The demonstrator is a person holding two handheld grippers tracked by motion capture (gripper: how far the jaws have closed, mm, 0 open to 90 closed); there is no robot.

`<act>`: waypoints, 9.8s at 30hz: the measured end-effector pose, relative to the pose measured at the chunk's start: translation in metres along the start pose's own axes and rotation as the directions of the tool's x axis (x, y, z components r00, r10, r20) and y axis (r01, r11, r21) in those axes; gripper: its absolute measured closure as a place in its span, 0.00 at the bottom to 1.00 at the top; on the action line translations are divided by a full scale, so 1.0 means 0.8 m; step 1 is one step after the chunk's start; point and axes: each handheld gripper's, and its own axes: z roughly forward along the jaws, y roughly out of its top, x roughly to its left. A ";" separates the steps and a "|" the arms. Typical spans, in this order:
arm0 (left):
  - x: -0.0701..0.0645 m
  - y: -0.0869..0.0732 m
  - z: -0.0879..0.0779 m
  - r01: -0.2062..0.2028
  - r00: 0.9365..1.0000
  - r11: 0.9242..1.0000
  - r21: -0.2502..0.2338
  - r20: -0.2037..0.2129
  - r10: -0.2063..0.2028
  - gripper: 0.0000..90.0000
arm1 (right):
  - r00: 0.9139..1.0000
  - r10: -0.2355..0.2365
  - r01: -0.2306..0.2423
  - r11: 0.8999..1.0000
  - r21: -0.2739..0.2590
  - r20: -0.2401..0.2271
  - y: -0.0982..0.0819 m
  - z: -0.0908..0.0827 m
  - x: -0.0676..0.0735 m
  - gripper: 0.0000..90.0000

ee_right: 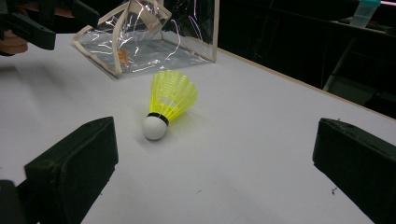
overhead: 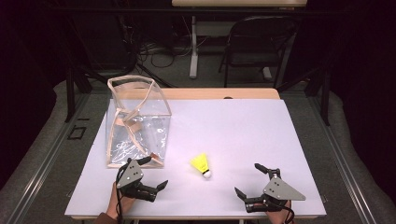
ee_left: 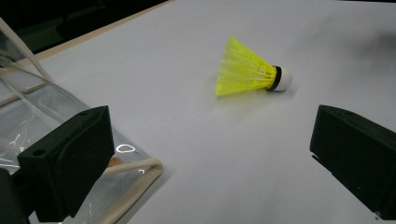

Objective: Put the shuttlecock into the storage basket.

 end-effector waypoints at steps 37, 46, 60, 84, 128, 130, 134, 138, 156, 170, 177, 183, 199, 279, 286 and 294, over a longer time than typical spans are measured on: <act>0.007 0.042 0.030 -0.035 0.996 0.999 0.031 0.089 0.032 0.00 | 1.000 0.003 -0.003 1.000 0.014 -0.001 -0.001 -0.001 0.000 0.00; 0.007 0.049 0.039 -0.040 0.994 0.998 0.038 0.107 0.036 0.00 | 1.000 0.003 -0.003 1.000 0.017 0.000 -0.002 -0.001 0.000 0.00; 0.008 0.063 0.060 -0.056 0.988 0.997 0.061 0.144 0.047 0.00 | 1.000 0.003 -0.003 1.000 0.020 0.000 -0.002 -0.001 0.000 0.00; 0.010 0.096 0.099 -0.107 0.971 0.985 0.134 0.229 0.074 0.03 | 1.000 0.003 -0.003 1.000 0.025 0.001 -0.002 -0.002 0.000 0.00; 0.008 0.097 0.162 -0.254 0.924 0.900 0.353 0.364 0.118 0.76 | 1.000 0.001 -0.001 0.999 0.033 0.002 -0.003 -0.002 0.000 0.00; 0.008 0.099 0.160 -0.266 0.921 0.899 0.347 0.368 0.131 0.79 | 1.000 0.001 -0.001 0.999 0.032 0.001 -0.003 -0.002 0.000 0.00; 0.007 0.102 0.157 -0.286 0.907 0.899 0.332 0.395 0.143 0.89 | 1.000 0.001 -0.001 0.999 0.034 0.002 -0.003 -0.003 0.000 0.00; 0.006 0.105 0.154 -0.312 0.882 0.898 0.312 0.445 0.152 0.95 | 1.000 0.001 -0.001 0.999 0.040 0.002 -0.003 -0.003 0.000 0.00; -0.024 0.126 0.136 -0.417 0.823 0.870 0.264 0.515 0.238 1.00 | 1.000 0.004 -0.004 0.999 0.041 0.006 -0.003 -0.003 0.001 0.00; -0.033 0.134 0.129 -0.393 0.843 0.893 0.220 0.474 0.255 1.00 | 1.000 0.009 -0.010 0.999 0.042 0.012 -0.004 -0.004 0.000 0.00; -0.035 0.138 0.125 -0.383 0.855 0.900 0.207 0.448 0.261 1.00 | 1.000 0.005 -0.006 0.999 0.046 0.017 -0.004 -0.004 0.000 0.00; -0.035 0.141 0.122 -0.376 0.866 0.904 0.203 0.425 0.264 1.00 | 1.000 0.006 -0.007 0.999 0.046 0.018 -0.004 -0.003 0.000 0.00; -0.024 0.149 0.119 -0.343 0.892 0.919 0.195 0.373 0.254 1.00 | 1.000 0.014 -0.015 0.999 0.052 0.025 -0.005 0.000 -0.001 0.01; 0.031 0.208 0.081 -0.304 0.940 0.945 0.118 0.200 0.277 1.00 | 1.000 0.011 -0.013 0.998 0.061 0.026 -0.006 -0.002 0.000 0.01; 0.035 0.212 0.078 -0.299 0.943 0.948 0.112 0.187 0.275 1.00 | 1.000 0.010 -0.012 0.998 0.063 0.027 -0.006 -0.002 0.000 0.01; 0.045 0.218 0.072 -0.287 0.949 0.952 0.106 0.167 0.268 1.00 | 0.999 0.012 -0.014 0.998 0.060 0.029 -0.006 -0.002 0.000 0.01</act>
